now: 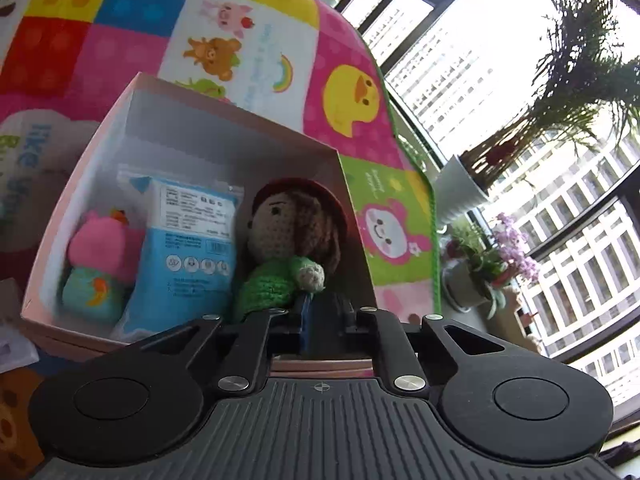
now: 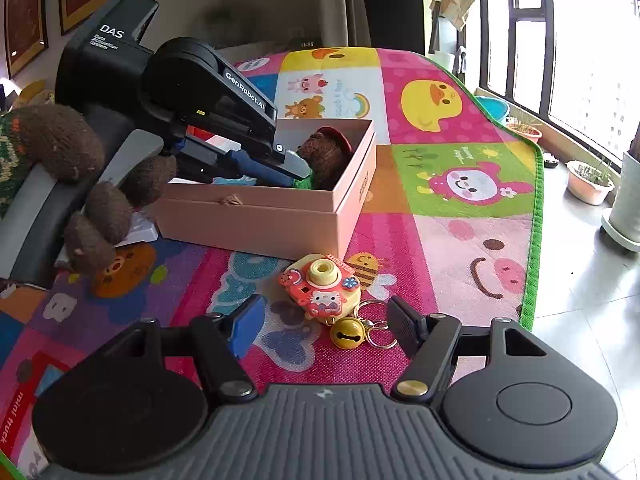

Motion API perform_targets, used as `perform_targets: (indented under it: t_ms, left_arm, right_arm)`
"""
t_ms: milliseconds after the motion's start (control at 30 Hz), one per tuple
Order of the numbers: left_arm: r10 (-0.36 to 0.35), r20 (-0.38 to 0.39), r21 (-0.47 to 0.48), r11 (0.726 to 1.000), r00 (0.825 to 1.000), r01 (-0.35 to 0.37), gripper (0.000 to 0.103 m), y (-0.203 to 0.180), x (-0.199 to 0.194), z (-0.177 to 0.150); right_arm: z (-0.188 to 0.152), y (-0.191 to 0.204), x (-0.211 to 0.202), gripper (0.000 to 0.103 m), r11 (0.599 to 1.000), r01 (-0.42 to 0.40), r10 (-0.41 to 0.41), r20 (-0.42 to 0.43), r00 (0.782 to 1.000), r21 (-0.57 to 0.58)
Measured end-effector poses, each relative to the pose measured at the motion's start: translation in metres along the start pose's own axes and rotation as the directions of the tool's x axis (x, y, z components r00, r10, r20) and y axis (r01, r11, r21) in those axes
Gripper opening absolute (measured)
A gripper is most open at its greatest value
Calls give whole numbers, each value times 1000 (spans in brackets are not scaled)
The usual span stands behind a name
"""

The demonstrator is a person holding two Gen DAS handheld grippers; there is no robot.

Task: Organize objects
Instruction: 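Lower the doll into the pink box and open the left gripper, then grasp the pink toy with bells in the right gripper and drop it into the box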

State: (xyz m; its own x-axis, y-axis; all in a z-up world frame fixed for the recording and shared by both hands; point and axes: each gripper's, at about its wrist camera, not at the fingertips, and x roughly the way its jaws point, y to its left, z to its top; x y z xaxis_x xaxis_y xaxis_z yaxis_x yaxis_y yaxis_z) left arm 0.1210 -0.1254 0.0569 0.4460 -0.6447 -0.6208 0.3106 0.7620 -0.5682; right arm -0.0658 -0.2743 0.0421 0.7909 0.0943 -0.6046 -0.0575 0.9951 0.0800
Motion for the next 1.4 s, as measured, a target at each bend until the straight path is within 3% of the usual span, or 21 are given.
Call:
perform_targets:
  t_ms: [100, 167, 267, 367, 400, 433, 500, 600, 700, 800, 933, 1000, 1033, 1067, 1100, 1200, 1267, 1400]
  left_arm:
    - [-30, 93, 35, 999, 995, 27, 15, 1, -39, -3]
    - [-5, 167, 64, 998, 986, -5, 16, 5, -67, -7]
    - [65, 256, 122, 988, 965, -99, 17, 16, -104, -26]
    - [161, 314, 200, 952, 936, -231, 17, 30, -130, -56]
    - [190, 319, 225, 936, 928, -269, 17, 35, -135, -67]
    - [212, 313, 245, 924, 926, -295, 17, 42, -138, -77]
    - [241, 283, 260, 912, 928, -316, 17, 57, -141, -95]
    - [245, 252, 228, 925, 936, -303, 17, 83, -157, -116]
    - [230, 250, 180, 943, 941, -278, 17, 105, -174, -125]
    - [210, 247, 135, 959, 946, -248, 17, 121, -184, -126]
    - [204, 276, 102, 966, 939, -239, 17, 129, -193, -125]
    - [207, 280, 82, 968, 937, -238, 17, 134, -196, -124]
    - [213, 277, 71, 968, 937, -241, 17, 137, -196, -124]
    - [224, 272, 60, 967, 936, -249, 17, 140, -197, -123]
    - [238, 268, 53, 964, 934, -261, 17, 143, -197, -123]
    - [257, 257, 52, 959, 932, -279, 17, 149, -197, -120]
    - [243, 246, 66, 962, 938, -266, 17, 150, -194, -113]
    - [188, 243, 136, 965, 952, -225, 17, 144, -183, -85]
  right_arm:
    - [4, 2, 11, 68, 1000, 8, -8, -10, 1000, 9]
    - [9, 2, 25, 69, 999, 32, -31, -30, 999, 28]
    - [13, 5, 48, 75, 997, 69, -67, -50, 996, 42]
    - [14, 12, 63, 72, 994, 112, -111, -69, 991, 13]
    - [15, 14, 63, 67, 994, 107, -107, -69, 992, 2]
    - [17, 17, 61, 56, 995, 97, -98, -75, 992, -16]
    - [19, 25, 54, 56, 995, 88, -92, -87, 992, -54]
    - [30, 38, 28, 56, 992, 59, -70, -98, 993, -113]
    - [58, 54, -12, 55, 987, 2, -10, -49, 999, -159]
    - [112, 70, -40, 50, 982, -12, 21, 47, 999, -187]
    - [187, 90, -33, 50, 973, 39, 3, 184, 983, -227]
    - [215, 99, -14, 51, 969, 53, -1, 210, 978, -241]
    - [227, 103, -1, 56, 969, 57, -5, 212, 977, -242]
    - [235, 105, 12, 69, 971, 76, -27, 212, 977, -228]
    - [239, 107, 21, 73, 974, 89, -44, 212, 976, -210]
    - [230, 112, 39, 76, 980, 47, -14, 167, 986, -192]
    - [207, 114, 44, 81, 981, -1, 27, 128, 991, -195]
    - [147, 114, 44, 83, 973, -30, 44, 57, 997, -231]
